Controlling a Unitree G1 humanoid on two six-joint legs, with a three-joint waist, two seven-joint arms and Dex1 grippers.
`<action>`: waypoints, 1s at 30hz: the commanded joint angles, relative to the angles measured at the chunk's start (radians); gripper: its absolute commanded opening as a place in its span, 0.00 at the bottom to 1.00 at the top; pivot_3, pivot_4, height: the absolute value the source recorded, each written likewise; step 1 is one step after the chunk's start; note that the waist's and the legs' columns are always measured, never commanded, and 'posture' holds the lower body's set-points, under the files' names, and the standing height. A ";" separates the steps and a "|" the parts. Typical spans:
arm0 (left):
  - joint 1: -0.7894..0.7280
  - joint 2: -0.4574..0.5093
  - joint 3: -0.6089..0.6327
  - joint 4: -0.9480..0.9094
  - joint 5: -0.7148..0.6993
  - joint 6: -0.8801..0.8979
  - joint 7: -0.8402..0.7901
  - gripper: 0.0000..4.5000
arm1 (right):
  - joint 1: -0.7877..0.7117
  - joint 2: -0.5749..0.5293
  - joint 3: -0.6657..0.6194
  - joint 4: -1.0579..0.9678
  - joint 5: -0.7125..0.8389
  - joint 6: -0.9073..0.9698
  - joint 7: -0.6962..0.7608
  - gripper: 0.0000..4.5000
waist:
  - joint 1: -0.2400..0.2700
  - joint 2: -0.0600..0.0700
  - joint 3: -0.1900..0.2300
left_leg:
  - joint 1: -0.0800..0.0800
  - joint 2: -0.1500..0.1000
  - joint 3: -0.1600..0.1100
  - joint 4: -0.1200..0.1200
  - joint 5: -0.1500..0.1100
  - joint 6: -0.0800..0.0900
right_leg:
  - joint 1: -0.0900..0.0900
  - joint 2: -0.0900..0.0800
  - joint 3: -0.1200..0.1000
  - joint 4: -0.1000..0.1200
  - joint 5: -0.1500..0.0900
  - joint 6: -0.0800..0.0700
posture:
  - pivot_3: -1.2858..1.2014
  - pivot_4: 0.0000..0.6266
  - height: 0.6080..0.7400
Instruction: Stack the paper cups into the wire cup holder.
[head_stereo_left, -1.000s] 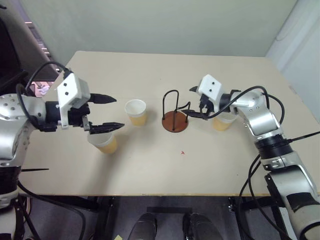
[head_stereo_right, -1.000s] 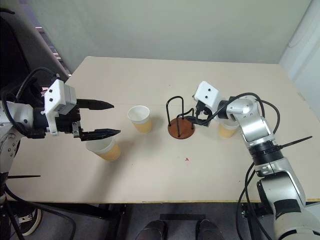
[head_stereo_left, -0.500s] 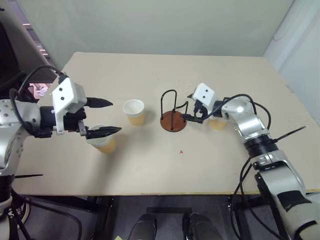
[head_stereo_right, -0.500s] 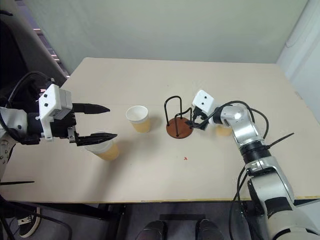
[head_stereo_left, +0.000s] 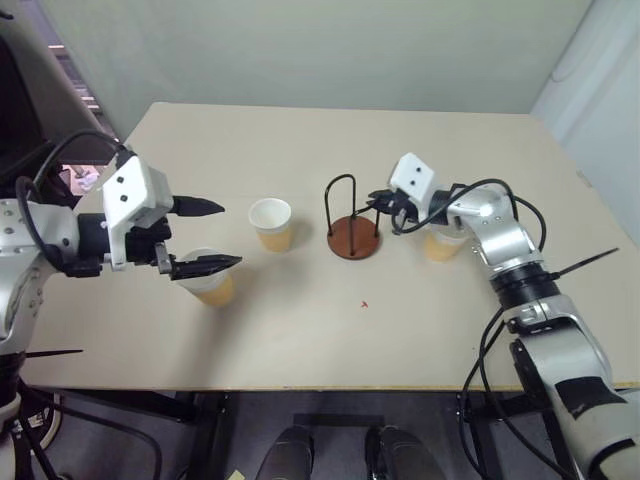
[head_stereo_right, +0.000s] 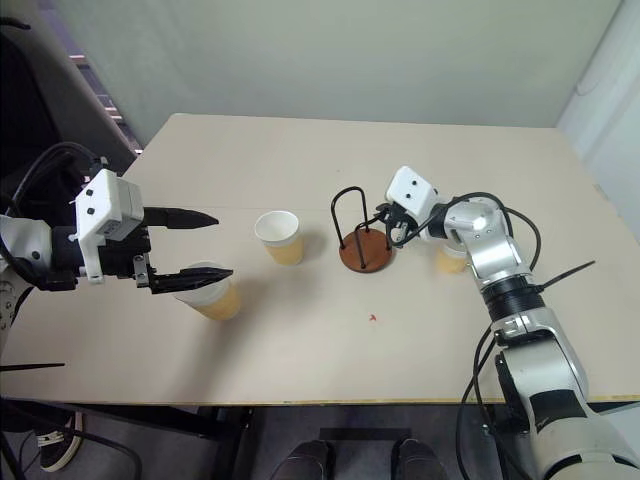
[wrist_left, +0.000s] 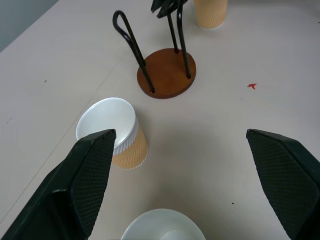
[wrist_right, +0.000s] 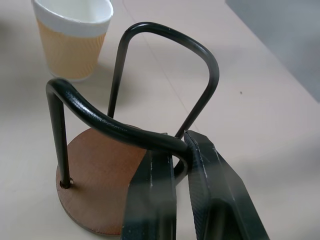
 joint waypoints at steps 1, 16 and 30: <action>-0.029 0.004 0.006 0.006 0.001 -0.022 -0.005 1.00 | 0.075 -0.090 -0.060 -0.253 0.112 0.065 0.130 0.00 | 0.004 0.000 0.000 | -0.001 0.000 0.000 0.000 0.001 -0.001 | 0.000 0.000 0.000 -0.001 0.000 0.000 | 0.52 0.24 1.00; -0.072 -0.015 -0.142 -0.010 0.017 -0.035 -0.095 1.00 | 0.244 -0.185 -0.054 -0.429 0.251 0.027 0.364 0.00 | -0.008 -0.001 0.000 | 0.002 0.001 0.002 0.000 0.004 0.002 | 0.001 0.001 0.001 0.001 0.003 0.000 | 0.52 0.24 1.00; -0.092 -0.041 -0.169 -0.058 0.006 0.009 -0.079 1.00 | 0.205 -0.205 -0.001 -0.387 0.164 0.127 0.354 0.44 | -0.007 -0.001 0.000 | 0.002 0.001 0.002 0.001 0.004 0.003 | 0.002 0.001 0.001 -0.001 0.004 0.000 | 0.52 0.24 1.00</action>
